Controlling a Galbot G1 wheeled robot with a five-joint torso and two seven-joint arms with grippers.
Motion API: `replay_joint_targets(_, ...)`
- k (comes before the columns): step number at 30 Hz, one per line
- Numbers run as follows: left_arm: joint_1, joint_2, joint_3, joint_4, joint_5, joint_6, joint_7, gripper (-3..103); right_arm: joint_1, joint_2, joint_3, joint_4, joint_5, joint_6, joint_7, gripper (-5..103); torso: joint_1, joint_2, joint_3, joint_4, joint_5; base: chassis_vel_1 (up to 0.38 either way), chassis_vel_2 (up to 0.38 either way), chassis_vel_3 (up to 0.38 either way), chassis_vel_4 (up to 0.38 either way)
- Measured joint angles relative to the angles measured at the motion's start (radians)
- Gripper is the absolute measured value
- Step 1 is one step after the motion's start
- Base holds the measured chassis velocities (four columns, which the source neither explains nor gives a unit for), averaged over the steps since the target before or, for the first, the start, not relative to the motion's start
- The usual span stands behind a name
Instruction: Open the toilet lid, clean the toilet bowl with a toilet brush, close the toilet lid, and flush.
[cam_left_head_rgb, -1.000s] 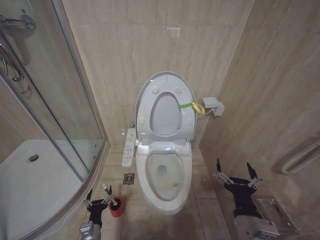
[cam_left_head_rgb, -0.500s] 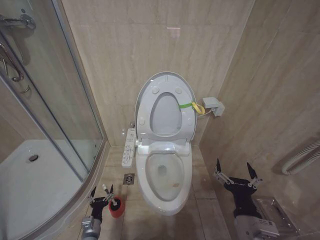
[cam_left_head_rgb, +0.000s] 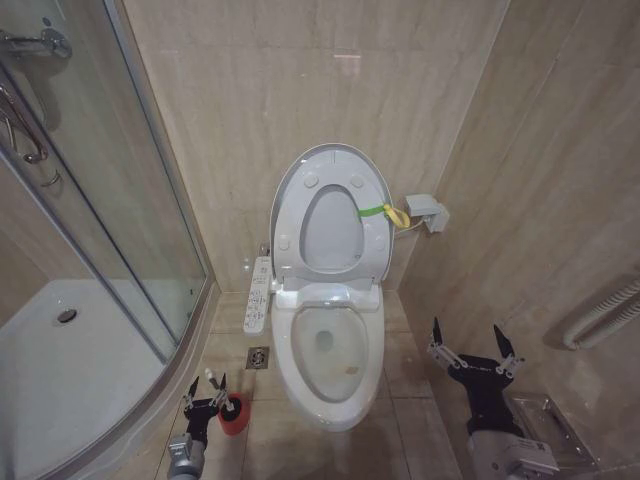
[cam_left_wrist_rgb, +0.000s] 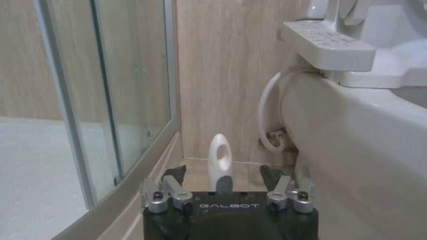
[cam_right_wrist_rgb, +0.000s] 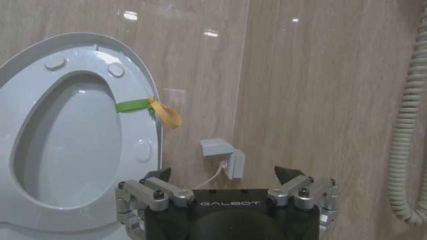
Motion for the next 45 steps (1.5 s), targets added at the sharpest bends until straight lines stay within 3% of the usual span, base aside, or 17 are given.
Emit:
replay_joint_targets(13,-0.047,-0.002,-0.009,0.069,0.011,-0.018,0.041,74,0.0,0.0,0.0,0.0,0.0,0.0,0.0,100,0.0,0.0,0.0,0.0,0.0,0.0,0.0,0.0,0.0)
replay_joint_targets(14,-0.052,-0.002,-0.014,0.082,0.016,-0.028,0.054,47,0.0,0.0,0.0,0.0,0.0,0.0,0.0,100,0.0,0.0,0.0,0.0,0.0,0.0,0.0,0.0,0.0)
replay_joint_targets(20,-0.064,-0.002,-0.02,0.106,0.021,-0.046,0.072,47,0.0,0.0,0.0,0.0,0.0,0.0,0.0,100,0.0,0.0,0.0,-0.0001,-0.0001,0.0,0.0,0.0,0.0)
replay_joint_targets(21,-0.066,-0.002,-0.021,0.108,0.021,-0.047,0.072,26,0.0,0.0,0.0,0.0,0.0,0.0,0.0,100,0.0,0.0,0.0,-0.0001,-0.0001,0.0,0.0,0.0,0.0)
replay_joint_targets(27,-0.068,-0.002,-0.024,0.103,0.029,-0.049,0.07,26,0.0,0.0,0.0,0.0,0.0,0.0,0.0,100,0.0,0.0,0.0,0.0,-0.0001,0.0,0.0,0.0,0.0)
replay_joint_targets(36,0.019,0.012,-0.042,-0.094,0.061,-0.05,0.04,26,0.0,0.0,0.0,0.0,0.0,0.0,0.0,100,0.0,0.0,0.0,0.0,0.0,0.0,0.0,0.0,0.0)
replay_joint_targets(45,0.14,0.024,-0.065,-0.373,0.121,-0.057,0.006,26,0.0,0.0,0.0,0.0,0.0,0.0,0.0,100,0.0,0.0,0.0,-0.0001,0.0,0.0,0.0,0.0,0.0)
